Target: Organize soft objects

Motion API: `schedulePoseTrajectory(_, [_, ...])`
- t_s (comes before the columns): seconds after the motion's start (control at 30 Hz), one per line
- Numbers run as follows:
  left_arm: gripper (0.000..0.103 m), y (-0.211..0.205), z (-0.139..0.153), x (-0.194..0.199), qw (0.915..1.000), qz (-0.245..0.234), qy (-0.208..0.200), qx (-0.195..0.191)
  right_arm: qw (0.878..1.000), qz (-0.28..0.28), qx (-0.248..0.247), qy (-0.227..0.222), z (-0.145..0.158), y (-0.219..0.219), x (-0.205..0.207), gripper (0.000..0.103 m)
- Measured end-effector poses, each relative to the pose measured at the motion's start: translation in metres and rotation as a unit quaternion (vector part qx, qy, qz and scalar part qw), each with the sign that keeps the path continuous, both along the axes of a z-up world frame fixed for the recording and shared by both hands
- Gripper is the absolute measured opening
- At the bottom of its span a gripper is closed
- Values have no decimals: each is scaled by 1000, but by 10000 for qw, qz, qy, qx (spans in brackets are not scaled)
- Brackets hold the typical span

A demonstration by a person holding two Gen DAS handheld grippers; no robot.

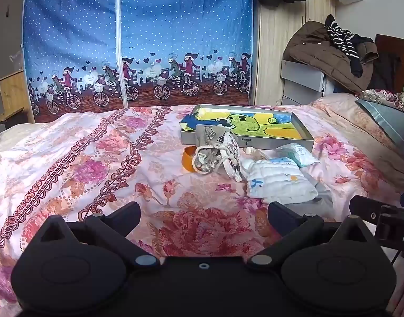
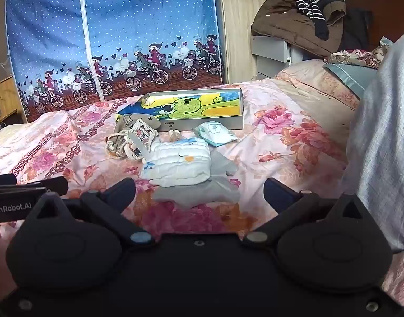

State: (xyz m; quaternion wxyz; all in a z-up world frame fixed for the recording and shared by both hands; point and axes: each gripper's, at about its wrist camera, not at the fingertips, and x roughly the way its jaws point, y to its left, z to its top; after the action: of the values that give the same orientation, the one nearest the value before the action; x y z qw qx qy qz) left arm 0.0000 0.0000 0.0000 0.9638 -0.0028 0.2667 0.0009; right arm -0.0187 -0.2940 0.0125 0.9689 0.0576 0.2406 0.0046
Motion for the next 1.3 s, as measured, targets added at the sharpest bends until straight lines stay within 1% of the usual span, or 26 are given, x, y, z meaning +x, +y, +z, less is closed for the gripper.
schedulePoseTrajectory(0.27, [102,0,0,0,10000,6,-5,40,10000,24,-64,35,1,7,0,103])
schedulePoseTrajectory(0.3, [102,0,0,0,10000,6,-7,39,10000,-8,22,11,4,-2,0,103])
schedulePoseTrajectory(0.37, [102,0,0,0,10000,1,-10,36,10000,-4,14,17,5,0,-1,103])
schedulePoseTrajectory(0.53, [102,0,0,0,10000,5,-10,28,10000,-29,20,46,0,1,1,103])
schedulePoseTrajectory(1.3, [102,0,0,0,10000,0,-1,-16,10000,-39,7,73,-1,1,1,103])
